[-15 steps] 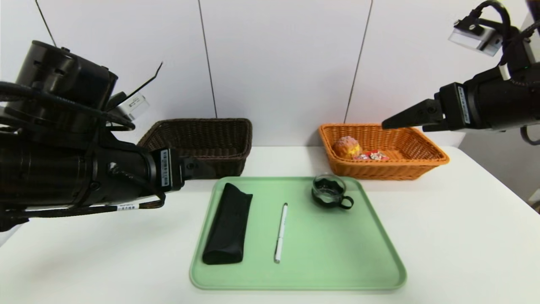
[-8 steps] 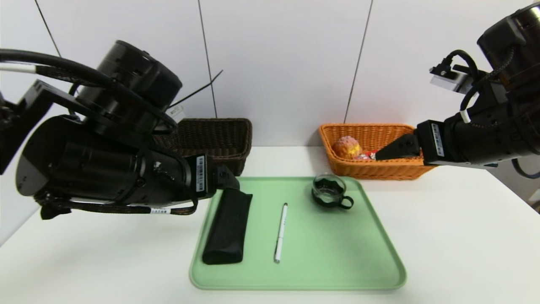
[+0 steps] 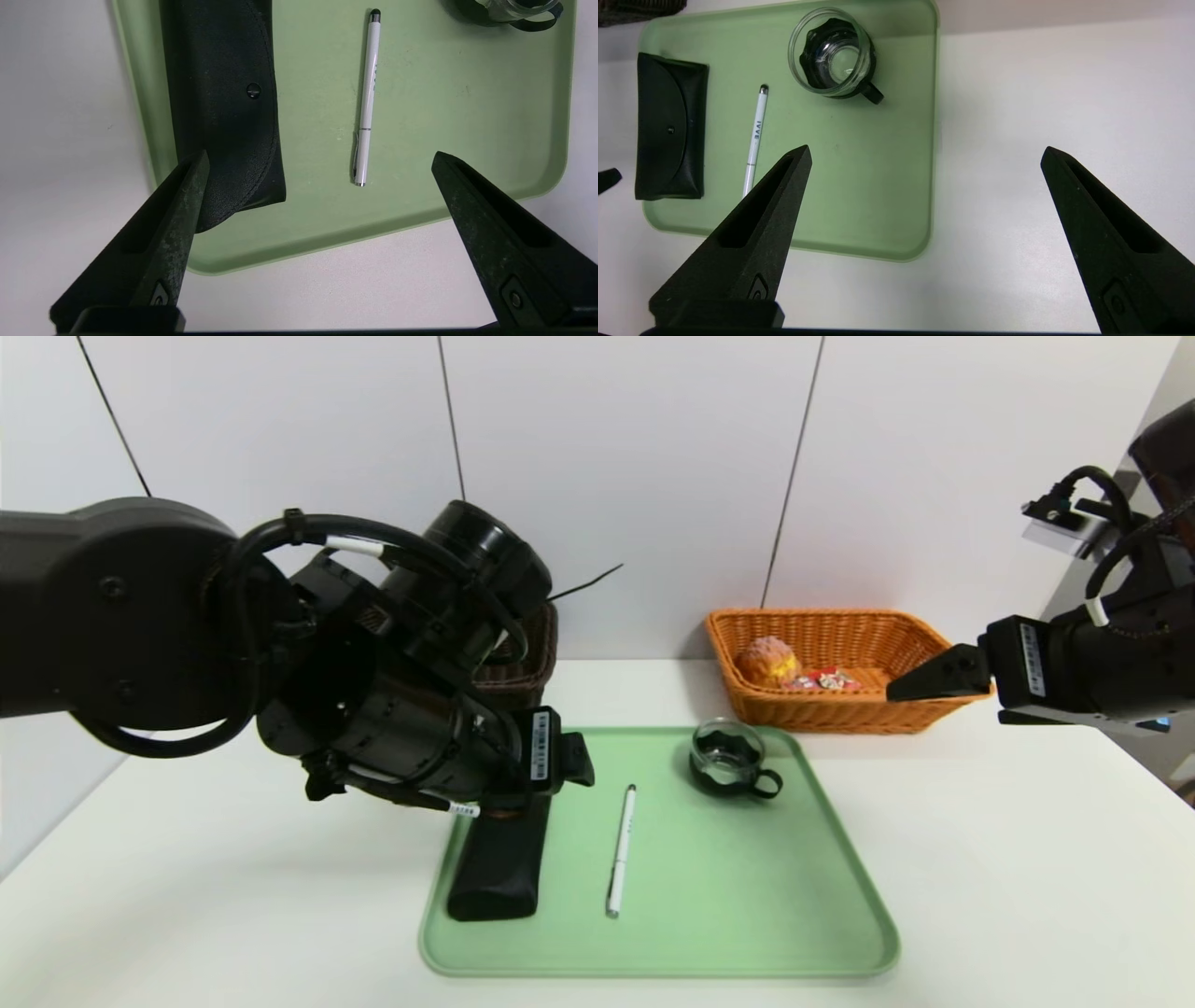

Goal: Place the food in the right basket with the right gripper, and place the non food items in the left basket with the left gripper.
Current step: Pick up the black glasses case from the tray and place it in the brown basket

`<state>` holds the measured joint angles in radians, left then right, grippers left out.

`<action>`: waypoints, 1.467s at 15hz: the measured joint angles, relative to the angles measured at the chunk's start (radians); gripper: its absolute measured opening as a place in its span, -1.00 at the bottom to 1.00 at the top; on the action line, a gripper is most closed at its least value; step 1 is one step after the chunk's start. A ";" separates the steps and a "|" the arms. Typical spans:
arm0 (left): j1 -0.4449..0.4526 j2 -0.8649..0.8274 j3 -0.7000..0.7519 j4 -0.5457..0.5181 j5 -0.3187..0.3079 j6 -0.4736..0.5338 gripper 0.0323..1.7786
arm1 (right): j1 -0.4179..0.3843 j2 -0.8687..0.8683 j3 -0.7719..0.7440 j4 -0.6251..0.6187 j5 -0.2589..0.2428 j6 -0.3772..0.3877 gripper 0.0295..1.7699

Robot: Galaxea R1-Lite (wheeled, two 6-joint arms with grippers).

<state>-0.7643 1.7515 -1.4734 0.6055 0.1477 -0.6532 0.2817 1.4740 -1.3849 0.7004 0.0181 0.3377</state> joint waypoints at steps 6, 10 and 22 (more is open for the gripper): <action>0.000 0.114 -0.064 0.076 -0.001 0.073 0.90 | -0.124 -0.013 0.016 -0.113 0.073 0.000 0.92; 0.002 0.177 -0.166 0.190 0.001 0.075 0.90 | -0.157 -0.014 0.058 -0.120 0.100 -0.002 0.92; 0.029 0.265 -0.280 0.340 0.095 0.097 0.90 | -0.160 -0.022 0.085 -0.150 0.101 -0.002 0.92</action>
<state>-0.7349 2.0162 -1.7538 0.9453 0.2423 -0.5560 0.1221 1.4519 -1.2998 0.5502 0.1187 0.3353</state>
